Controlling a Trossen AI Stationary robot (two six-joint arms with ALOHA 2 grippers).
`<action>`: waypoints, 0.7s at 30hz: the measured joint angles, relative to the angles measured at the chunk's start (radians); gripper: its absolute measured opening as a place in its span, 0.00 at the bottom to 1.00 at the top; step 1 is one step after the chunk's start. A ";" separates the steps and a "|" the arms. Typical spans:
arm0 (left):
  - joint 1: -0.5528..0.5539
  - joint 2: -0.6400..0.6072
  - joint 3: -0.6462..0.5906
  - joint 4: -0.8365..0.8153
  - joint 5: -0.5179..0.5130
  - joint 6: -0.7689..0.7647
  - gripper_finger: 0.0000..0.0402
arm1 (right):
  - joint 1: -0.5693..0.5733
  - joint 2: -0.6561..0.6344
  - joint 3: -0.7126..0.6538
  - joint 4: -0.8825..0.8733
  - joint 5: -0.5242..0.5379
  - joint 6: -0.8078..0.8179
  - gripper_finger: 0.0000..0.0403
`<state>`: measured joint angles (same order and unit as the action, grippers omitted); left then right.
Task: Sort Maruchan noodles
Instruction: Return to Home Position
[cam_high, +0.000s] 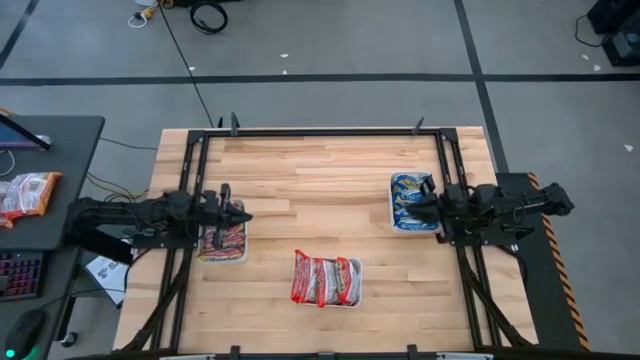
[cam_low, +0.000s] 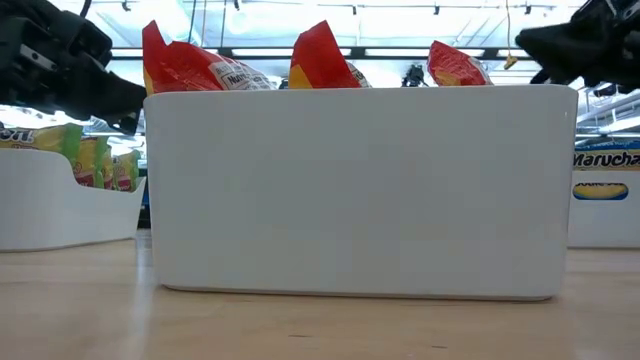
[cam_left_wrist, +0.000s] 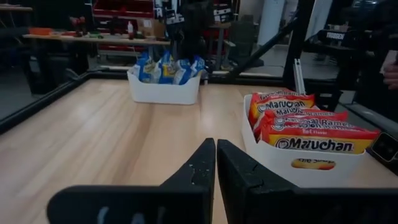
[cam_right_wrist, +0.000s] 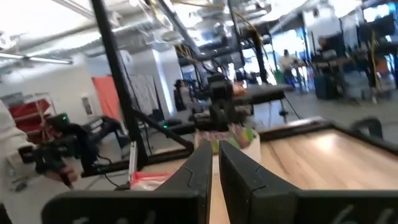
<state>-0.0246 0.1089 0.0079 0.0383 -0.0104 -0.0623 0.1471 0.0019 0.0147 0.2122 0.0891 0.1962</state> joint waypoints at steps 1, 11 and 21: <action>0.000 0.000 0.000 -0.003 -0.008 0.002 0.06 | 0.000 0.000 -0.003 -0.007 0.017 0.015 0.09; 0.002 -0.006 0.000 0.015 -0.038 0.055 0.06 | -0.056 -0.001 -0.008 0.050 0.095 -0.005 0.09; 0.012 -0.006 0.000 -0.001 -0.025 0.064 0.06 | -0.362 0.002 -0.008 0.021 -0.139 0.063 0.09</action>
<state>-0.0124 0.1024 0.0074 0.0376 -0.0355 0.0016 -0.2149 0.0043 0.0063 0.2332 -0.0500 0.2597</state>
